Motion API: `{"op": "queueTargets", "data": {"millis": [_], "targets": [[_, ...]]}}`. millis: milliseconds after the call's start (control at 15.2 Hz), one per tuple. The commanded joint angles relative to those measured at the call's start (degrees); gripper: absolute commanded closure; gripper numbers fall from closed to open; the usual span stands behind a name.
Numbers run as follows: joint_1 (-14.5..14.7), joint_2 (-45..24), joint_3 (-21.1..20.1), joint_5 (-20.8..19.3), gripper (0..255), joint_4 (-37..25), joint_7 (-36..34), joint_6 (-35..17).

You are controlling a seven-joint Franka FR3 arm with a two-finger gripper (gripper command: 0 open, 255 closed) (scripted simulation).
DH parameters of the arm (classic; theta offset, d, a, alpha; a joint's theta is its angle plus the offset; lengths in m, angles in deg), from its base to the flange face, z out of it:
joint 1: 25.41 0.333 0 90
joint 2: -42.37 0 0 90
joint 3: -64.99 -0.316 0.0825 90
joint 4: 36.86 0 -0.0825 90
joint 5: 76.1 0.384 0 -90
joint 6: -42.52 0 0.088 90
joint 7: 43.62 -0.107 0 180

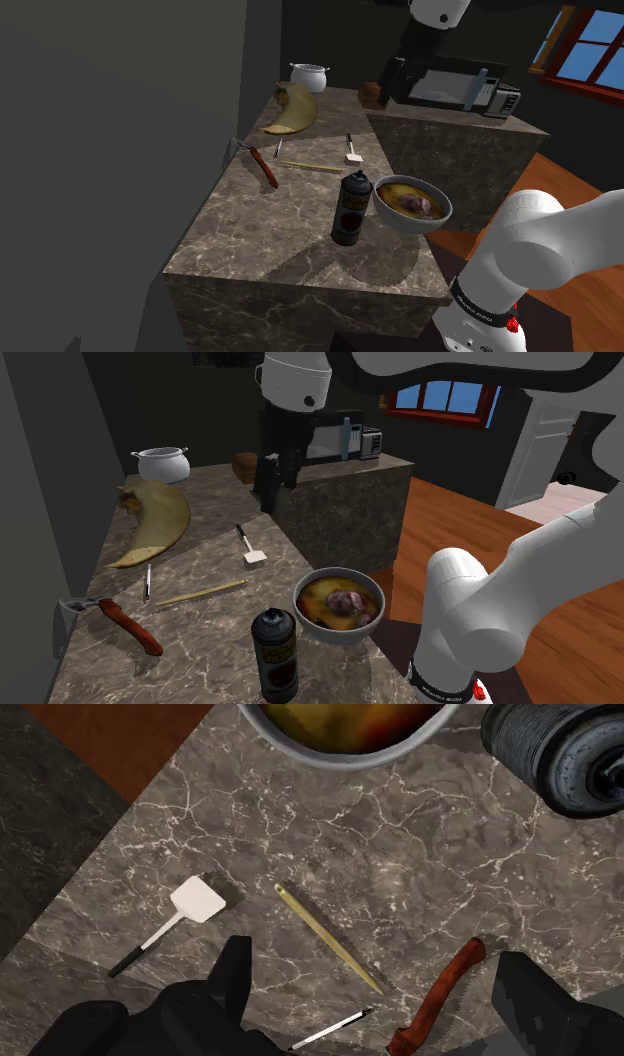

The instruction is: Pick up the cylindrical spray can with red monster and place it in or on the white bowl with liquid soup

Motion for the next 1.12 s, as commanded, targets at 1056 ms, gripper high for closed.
{"op": "queueTargets", "data": {"millis": [1056], "targets": [[25.19,25.19,15.24,3.16,0,38.44,42.72,-26.14]]}}
